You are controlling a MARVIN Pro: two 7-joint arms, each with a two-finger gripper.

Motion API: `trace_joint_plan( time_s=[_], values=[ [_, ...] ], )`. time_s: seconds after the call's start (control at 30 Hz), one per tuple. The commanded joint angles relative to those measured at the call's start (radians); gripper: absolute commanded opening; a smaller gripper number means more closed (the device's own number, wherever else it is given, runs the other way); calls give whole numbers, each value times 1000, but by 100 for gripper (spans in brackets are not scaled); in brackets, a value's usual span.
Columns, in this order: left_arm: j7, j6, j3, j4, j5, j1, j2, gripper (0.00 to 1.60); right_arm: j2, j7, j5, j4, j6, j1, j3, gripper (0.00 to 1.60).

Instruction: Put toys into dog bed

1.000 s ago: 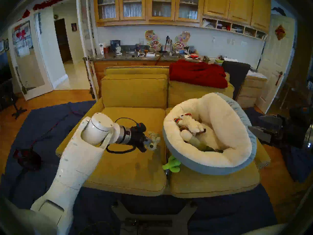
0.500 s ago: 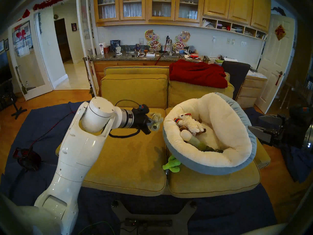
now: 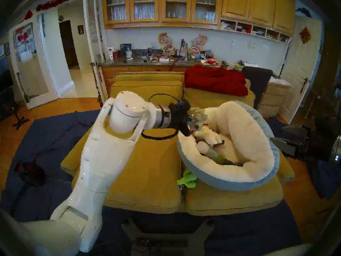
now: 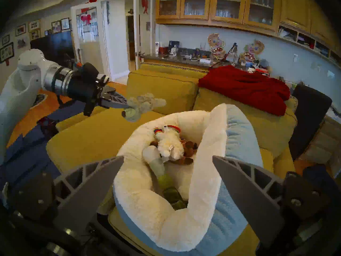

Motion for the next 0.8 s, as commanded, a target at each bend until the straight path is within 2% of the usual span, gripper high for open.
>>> trace_joint_plan(
  time_s=[0.0, 0.23, 0.27, 0.33, 0.4, 0.47, 0.67, 0.7, 0.73, 0.77],
  values=[
    [23, -57, 43, 113, 14, -112, -114, 0, 3, 0, -1, 0, -1, 3, 10, 160],
    [9, -145, 65, 285, 10, -172, -185, 0, 2, 0, -1, 0, -1, 3, 9, 160],
    [14, -157, 65, 284, 6, -160, -186, 0, 2, 0, -1, 0, -1, 3, 9, 160],
    [1, -178, 68, 332, 1, -185, -211, 0, 3, 0, -1, 0, -1, 3, 9, 160],
    [1, -191, 70, 340, -4, -183, -216, 0, 3, 0, -1, 0, -1, 3, 9, 160],
    [-18, -230, 80, 396, -17, -208, -232, 0, 3, 0, -1, 0, -1, 3, 10, 160],
    [-70, -309, 91, 475, -50, -239, -224, 0, 3, 1, -1, 0, -1, 3, 11, 160],
    [-83, -329, 84, 487, -57, -238, -218, 23, 3, 1, -1, 0, -1, 3, 12, 160],
    [-90, -335, 79, 488, -60, -235, -211, 74, 4, 1, -1, 0, -1, 3, 12, 160],
    [-92, -335, 74, 485, -61, -231, -207, 158, 4, 1, -1, 0, -1, 2, 13, 160]
  ],
)
